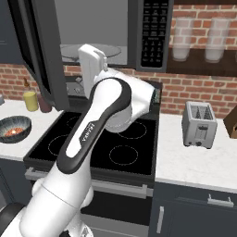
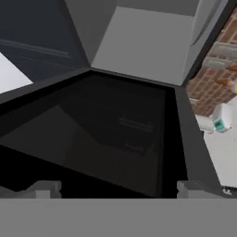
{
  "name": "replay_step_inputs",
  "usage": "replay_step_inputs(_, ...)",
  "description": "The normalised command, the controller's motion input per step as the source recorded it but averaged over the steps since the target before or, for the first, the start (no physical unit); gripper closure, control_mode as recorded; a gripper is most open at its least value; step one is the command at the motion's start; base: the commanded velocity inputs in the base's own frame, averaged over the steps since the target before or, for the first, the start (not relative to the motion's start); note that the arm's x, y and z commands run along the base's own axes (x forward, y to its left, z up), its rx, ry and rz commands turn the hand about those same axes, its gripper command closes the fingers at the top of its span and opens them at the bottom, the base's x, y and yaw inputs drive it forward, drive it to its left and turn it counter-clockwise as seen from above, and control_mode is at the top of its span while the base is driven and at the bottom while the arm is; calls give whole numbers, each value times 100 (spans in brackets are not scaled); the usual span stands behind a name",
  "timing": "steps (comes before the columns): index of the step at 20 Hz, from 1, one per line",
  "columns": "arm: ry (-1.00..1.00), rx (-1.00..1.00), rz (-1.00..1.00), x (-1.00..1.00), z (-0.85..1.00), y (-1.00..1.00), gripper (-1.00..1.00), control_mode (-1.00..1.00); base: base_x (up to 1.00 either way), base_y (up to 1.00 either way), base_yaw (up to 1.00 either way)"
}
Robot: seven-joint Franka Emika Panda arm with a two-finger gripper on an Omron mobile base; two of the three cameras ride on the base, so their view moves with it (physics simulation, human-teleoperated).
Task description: Open the microwave, place the bowl with waffle inside the microwave, then close the microwave door and turn it on.
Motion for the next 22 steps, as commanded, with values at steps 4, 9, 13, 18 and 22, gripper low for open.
replay_step_inputs(4,7,-7,11,-8,0,66,-100,-100,0,0,0)
replay_step_inputs(9,4,-13,26,-36,0,75,-100,-100,0,0,0)
replay_step_inputs(13,0,-10,23,-71,0,57,-100,-100,0,0,0)
replay_step_inputs(18,0,-11,15,-63,0,78,-100,-100,0,0,0)
replay_step_inputs(22,8,-17,10,-30,0,100,-100,-100,0,0,0)
